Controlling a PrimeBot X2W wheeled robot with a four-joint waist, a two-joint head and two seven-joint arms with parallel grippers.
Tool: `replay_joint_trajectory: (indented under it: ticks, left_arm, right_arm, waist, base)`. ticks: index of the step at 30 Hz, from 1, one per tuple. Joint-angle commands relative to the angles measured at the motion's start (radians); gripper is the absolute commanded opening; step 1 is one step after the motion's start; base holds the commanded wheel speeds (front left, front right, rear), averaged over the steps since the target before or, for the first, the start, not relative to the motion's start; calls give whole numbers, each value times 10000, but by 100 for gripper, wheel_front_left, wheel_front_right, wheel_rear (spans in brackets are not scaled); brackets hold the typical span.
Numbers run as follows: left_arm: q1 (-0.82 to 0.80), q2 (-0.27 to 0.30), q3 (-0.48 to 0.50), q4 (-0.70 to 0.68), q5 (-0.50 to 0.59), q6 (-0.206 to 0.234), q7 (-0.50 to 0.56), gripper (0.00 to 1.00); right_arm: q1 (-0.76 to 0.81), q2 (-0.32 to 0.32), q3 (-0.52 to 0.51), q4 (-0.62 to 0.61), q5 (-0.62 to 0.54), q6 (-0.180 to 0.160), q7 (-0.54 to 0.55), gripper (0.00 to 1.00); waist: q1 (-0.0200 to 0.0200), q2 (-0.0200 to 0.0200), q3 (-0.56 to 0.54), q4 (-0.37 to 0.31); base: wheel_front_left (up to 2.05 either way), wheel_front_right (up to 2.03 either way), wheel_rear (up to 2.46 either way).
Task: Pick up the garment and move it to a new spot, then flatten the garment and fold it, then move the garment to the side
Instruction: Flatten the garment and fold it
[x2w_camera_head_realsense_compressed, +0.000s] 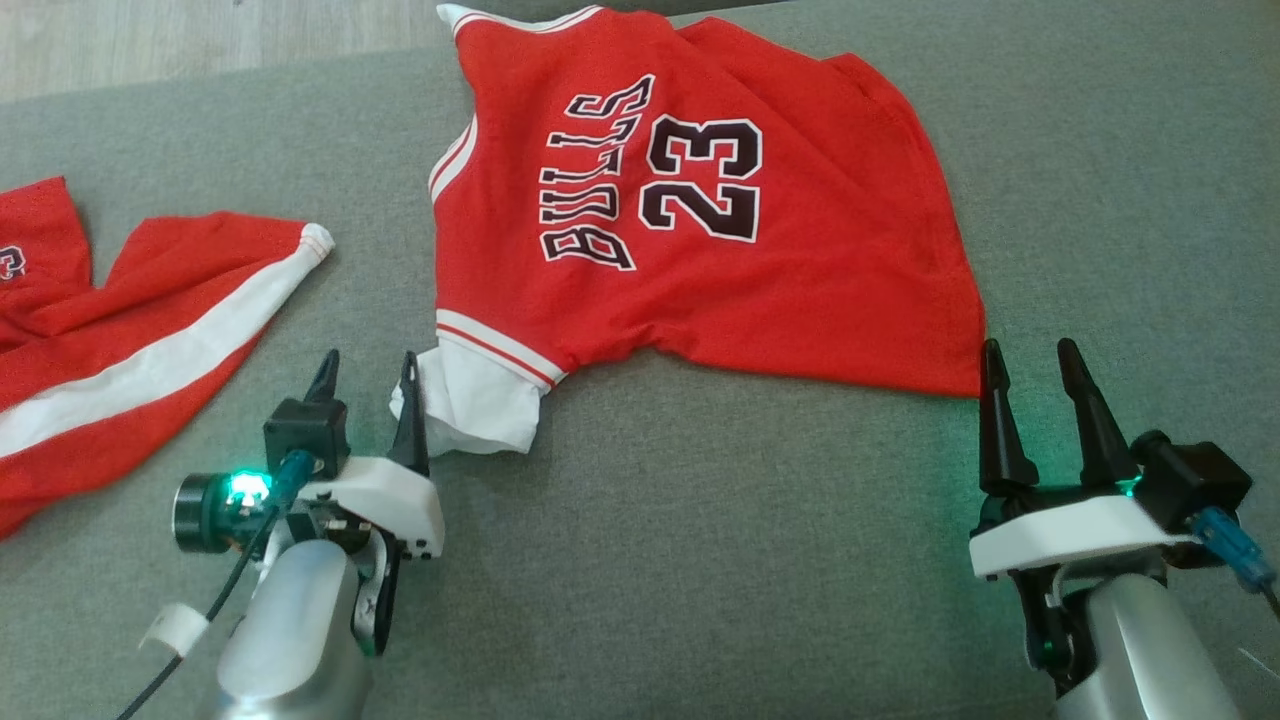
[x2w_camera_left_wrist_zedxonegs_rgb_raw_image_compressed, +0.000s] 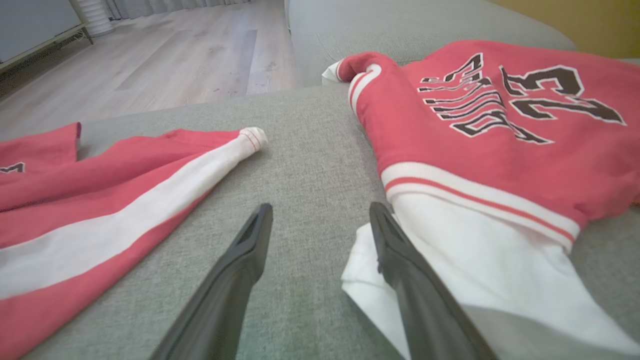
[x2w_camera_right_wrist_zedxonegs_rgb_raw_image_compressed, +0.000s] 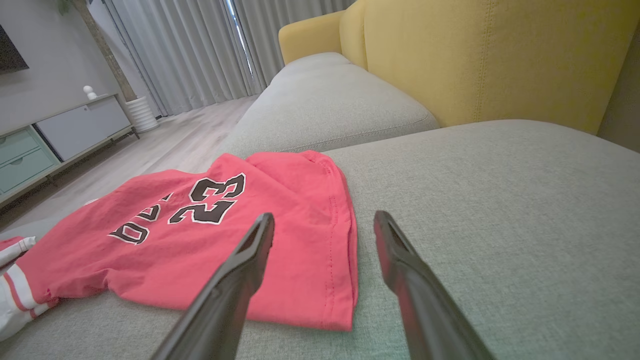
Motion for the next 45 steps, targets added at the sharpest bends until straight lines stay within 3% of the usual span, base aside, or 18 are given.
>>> replay_joint_trajectory:
  ticks: [1, 11, 21, 34, 35, 37, 45]
  left_arm:
    - [-279, 316, 245, -188, 101, -134, -4, 100]
    - [-132, 336, -392, -126, -57, -984, 1056, 100]
    - [36, 510, -612, -452, 45, -730, 1785, 100]
    - [-146, 456, -820, -390, -158, -825, 2324, 100]
    - [-153, 465, -853, -364, -165, -852, 2389, 96]
    - [-162, 484, -903, -340, -183, -898, 2465, 0]
    - [-88, 501, -870, -492, -298, -781, 2115, 0]
  right_arm:
    - [-228, -19, 189, -254, 88, 73, -108, 100]
    - [-280, -19, 127, -94, 217, 73, -108, 100]
    - [-294, -19, 154, -29, 320, 73, -108, 100]
    - [-385, -18, 101, 18, 335, 73, -109, 100]
    - [-388, -18, 95, 22, 335, 73, -109, 100]
    - [-393, -18, 72, 29, 340, 73, -109, 100]
    - [-337, -18, -63, 106, 306, 73, -109, 100]
  waist:
    - [-1, 0, 2, 29]
    - [-1, 0, -99, 126]
    - [-1, 0, -133, 200]
    - [-1, 0, -5, 49]
    - [-1, 0, -4, 39]
    - [-1, 0, -13, 26]
    - [-1, 0, -199, 105]
  base:
    - [0, 0, 0]
    - [0, 0, 0]
    - [0, 0, 0]
    - [0, 0, 0]
    - [0, 0, 0]
    - [0, 0, 0]
    - [0, 0, 0]
